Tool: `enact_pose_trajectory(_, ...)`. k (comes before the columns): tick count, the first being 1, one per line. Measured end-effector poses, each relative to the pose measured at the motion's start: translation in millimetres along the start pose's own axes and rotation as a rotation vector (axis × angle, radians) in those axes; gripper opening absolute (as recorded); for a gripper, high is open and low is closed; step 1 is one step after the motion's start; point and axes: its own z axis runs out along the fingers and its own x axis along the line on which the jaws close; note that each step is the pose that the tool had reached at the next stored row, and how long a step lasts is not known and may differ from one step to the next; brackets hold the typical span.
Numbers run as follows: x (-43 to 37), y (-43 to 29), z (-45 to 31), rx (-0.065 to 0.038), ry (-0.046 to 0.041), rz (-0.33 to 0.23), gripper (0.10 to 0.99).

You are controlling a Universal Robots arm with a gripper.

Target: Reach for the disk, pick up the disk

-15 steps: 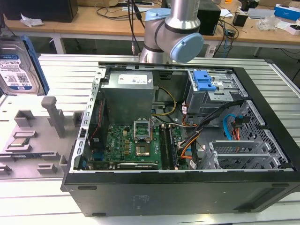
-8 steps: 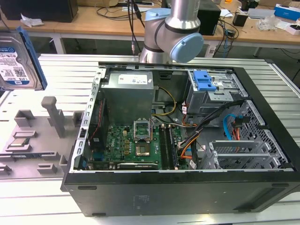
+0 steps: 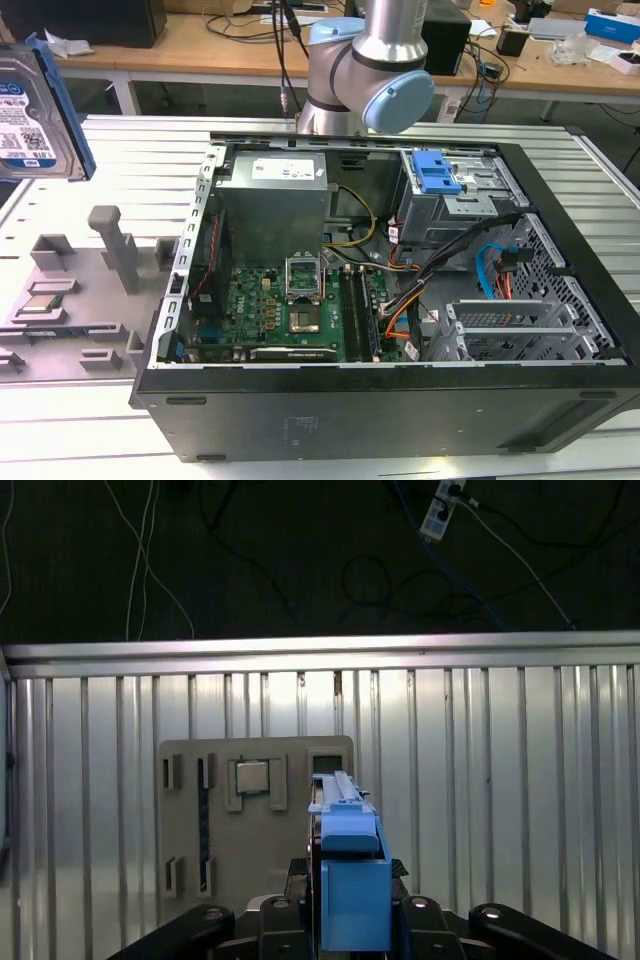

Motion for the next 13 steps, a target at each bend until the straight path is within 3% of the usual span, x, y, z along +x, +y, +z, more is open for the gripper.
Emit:
enact_pose_trajectory(4, 0.1, 0.2, -6.4, 0.000, 0.0000, 0.000, 0.361)
enact_pose_trajectory(6, 0.3, 0.6, -18.0, 0.000, 0.0000, 0.000, 0.361)
enact_pose_trajectory(10, 0.5, 1.1, -30.3, 0.000, 0.0000, 0.000, 0.361)
enact_pose_trajectory(13, 0.8, 1.6, -46.0, 0.000, 0.0001, 0.000, 0.361)
